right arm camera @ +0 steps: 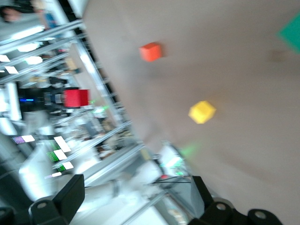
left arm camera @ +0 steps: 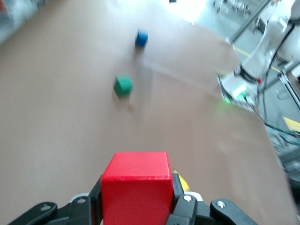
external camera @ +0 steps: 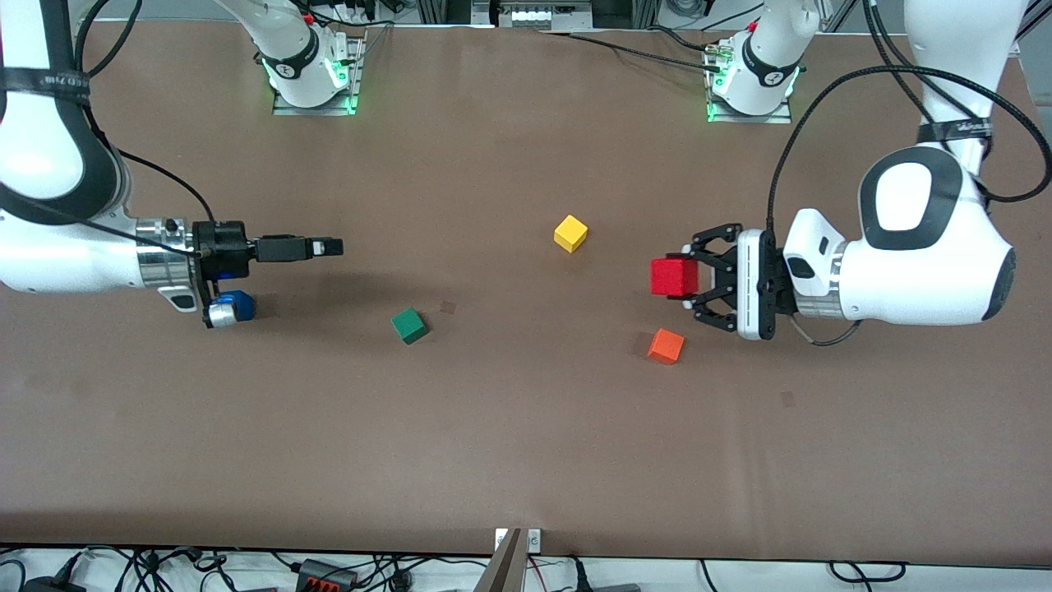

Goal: Pass red block to right arm, stack on blue
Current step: 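Lift the red cube with the left gripper while the right gripper approaches, then close the right gripper on the red cube, open the left gripper, then carry the red cube with the right gripper above the blue cube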

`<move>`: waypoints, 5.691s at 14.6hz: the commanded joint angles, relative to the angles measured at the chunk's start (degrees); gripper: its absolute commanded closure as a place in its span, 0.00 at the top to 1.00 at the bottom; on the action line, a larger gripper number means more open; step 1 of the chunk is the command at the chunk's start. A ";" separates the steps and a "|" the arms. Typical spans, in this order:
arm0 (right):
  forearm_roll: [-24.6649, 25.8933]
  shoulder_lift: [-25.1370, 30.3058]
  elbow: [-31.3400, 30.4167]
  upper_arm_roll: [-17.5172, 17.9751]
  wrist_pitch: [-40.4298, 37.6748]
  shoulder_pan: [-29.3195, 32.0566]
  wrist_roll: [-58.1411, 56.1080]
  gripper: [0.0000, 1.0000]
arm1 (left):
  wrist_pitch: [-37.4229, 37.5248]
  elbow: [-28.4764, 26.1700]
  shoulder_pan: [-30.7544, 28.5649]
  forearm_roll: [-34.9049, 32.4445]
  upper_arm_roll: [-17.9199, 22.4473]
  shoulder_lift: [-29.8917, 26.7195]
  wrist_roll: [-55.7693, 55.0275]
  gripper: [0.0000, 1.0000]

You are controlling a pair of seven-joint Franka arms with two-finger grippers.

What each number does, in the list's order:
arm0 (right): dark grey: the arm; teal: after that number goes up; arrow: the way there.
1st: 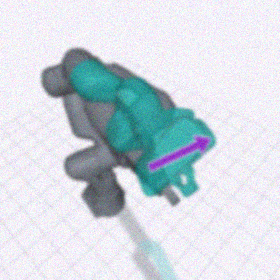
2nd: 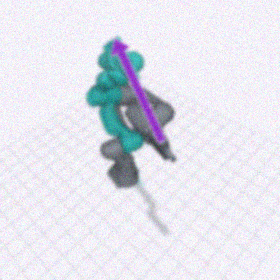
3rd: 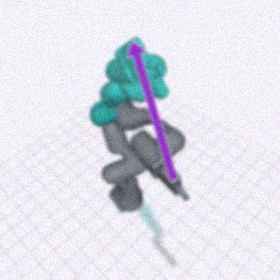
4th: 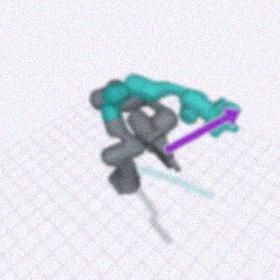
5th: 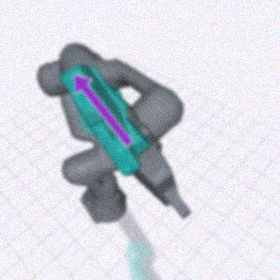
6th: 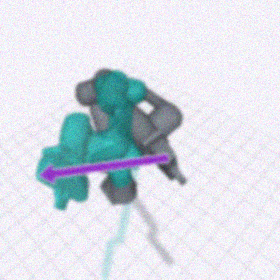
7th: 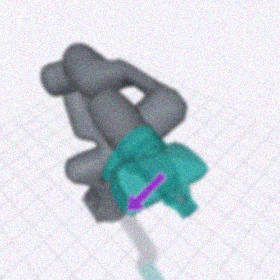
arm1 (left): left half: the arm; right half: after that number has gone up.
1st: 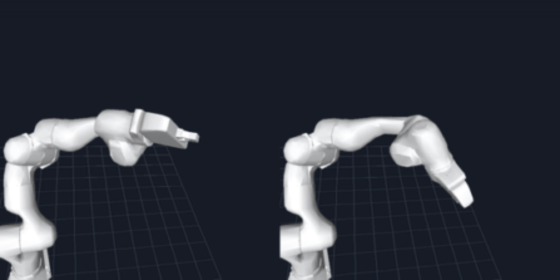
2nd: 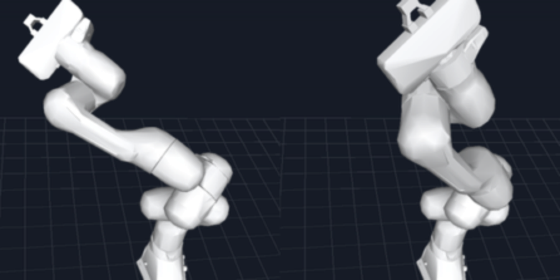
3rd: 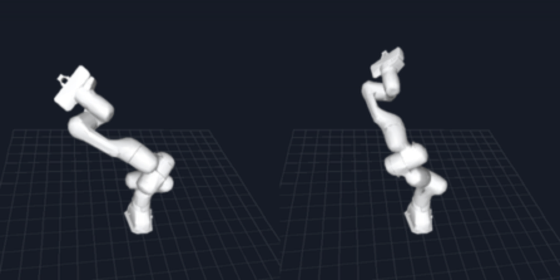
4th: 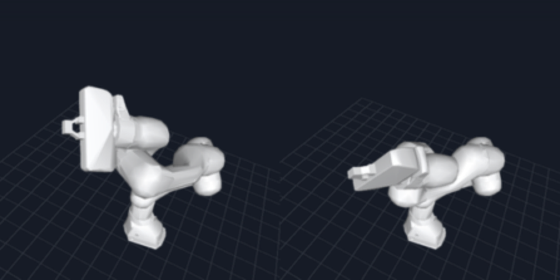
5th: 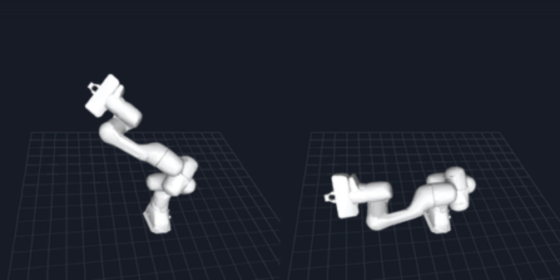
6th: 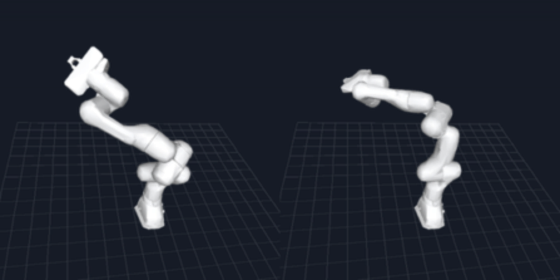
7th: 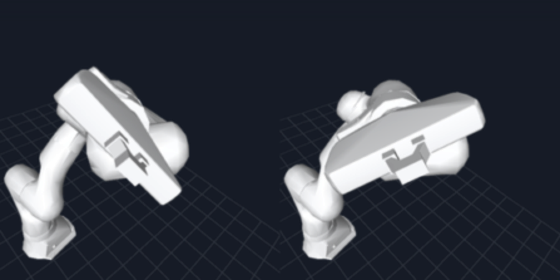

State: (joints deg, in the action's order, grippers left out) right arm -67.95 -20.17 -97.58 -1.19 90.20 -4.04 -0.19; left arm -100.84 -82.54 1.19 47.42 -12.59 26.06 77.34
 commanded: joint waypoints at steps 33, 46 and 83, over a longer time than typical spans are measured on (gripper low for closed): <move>-33.21 -10.95 8.90 0.48 5.68 -13.62 -14.58 1.00 | -49.11 -7.28 2.50 32.30 -26.87 -0.39 23.65 0.01; -35.76 -10.60 9.87 0.48 7.09 -16.17 -14.15 0.09 | -49.10 -7.28 2.59 32.30 -26.87 -0.13 23.56 0.01; 43.39 -7.61 7.15 -1.71 3.13 0.44 -10.98 0.00 | 5.38 -7.55 -15.08 -20.04 -15.01 -0.64 -9.69 1.00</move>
State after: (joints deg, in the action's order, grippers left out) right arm -30.43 -31.06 -86.57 -2.32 90.73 -3.70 -11.97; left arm -97.13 -90.91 -14.15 34.81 -27.65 28.85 77.55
